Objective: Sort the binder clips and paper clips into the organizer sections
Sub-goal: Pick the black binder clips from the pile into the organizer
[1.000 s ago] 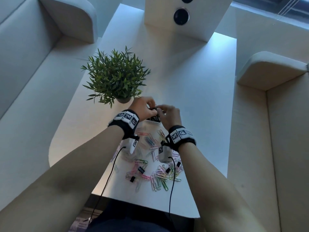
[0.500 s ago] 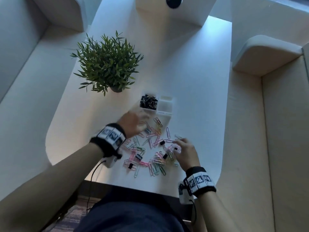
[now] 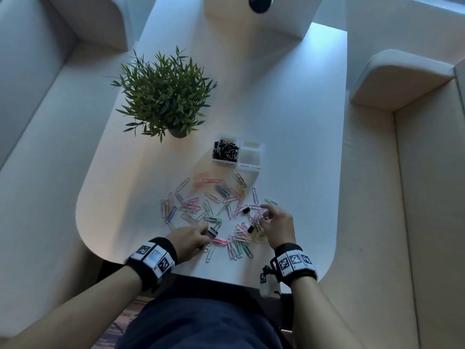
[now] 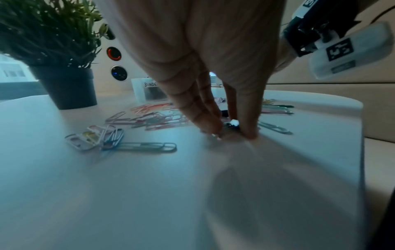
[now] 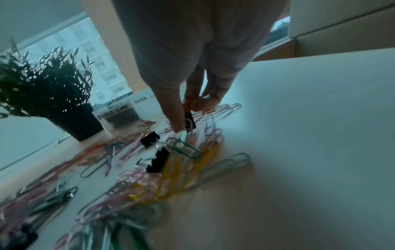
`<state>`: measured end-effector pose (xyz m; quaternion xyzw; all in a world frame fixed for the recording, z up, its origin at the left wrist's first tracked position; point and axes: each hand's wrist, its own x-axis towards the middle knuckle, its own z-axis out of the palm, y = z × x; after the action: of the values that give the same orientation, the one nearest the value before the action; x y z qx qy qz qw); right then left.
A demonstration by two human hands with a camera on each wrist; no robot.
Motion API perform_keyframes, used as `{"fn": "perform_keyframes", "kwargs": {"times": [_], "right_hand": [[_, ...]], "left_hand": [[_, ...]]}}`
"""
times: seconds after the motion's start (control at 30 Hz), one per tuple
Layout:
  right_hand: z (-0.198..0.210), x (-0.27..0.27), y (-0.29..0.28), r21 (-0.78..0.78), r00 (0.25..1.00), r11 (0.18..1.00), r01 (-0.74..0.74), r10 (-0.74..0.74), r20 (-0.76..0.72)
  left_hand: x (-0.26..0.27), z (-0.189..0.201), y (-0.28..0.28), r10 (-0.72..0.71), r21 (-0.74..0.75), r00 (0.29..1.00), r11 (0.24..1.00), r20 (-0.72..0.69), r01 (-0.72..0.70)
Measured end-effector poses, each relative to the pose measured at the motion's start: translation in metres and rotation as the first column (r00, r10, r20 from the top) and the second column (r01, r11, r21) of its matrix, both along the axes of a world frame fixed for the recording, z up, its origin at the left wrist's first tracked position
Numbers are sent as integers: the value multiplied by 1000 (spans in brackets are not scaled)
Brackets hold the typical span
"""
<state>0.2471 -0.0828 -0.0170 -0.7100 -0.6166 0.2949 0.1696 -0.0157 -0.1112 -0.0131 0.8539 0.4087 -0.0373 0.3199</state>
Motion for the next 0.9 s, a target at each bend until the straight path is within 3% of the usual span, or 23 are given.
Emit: {"fn": "perform_keyframes", "kwargs": {"times": [0.2, 0.33, 0.43, 0.5, 0.63, 0.7, 0.73, 0.77, 0.83, 0.87, 0.9], "right_hand": [[3, -3, 10, -8, 999, 1000, -13, 13, 44], [3, 10, 7, -76, 997, 997, 12, -7, 71], [2, 13, 0, -109, 999, 994, -20, 25, 43], [1, 10, -2, -82, 997, 996, -44, 48, 56], [-6, 12, -4, -70, 998, 997, -45, 49, 50], [-7, 14, -6, -65, 997, 997, -47, 51, 58], [-7, 15, -6, -56, 998, 998, -39, 42, 55], [-5, 15, -7, -39, 998, 999, -28, 30, 54], [-1, 13, -7, 33, 998, 999, -31, 29, 61], [2, 10, -6, 66, 997, 996, -52, 49, 51], [5, 5, -4, 84, 995, 992, -91, 88, 38]], "left_hand": [[-8, -5, 3, 37, 52, 990, 998, 138, -45], [-17, -1, 8, 230, 39, 941, 968, 248, -247], [-19, 4, 15, 534, -92, 777, 839, 332, -537], [-18, 9, 22, 689, -244, 653, 724, 314, -646], [-2, 21, 36, 908, -607, 368, 410, 201, -681], [6, 24, 39, 941, -712, 287, 325, 179, -623], [10, 25, 41, 934, -737, 307, 335, 181, -587], [14, 25, 41, 896, -715, 394, 412, 205, -565], [19, 22, 39, 626, -469, 746, 742, 229, -479], [21, 19, 37, 426, -295, 887, 883, 178, -365], [23, 15, 34, 238, -131, 965, 966, 109, -224]]}}
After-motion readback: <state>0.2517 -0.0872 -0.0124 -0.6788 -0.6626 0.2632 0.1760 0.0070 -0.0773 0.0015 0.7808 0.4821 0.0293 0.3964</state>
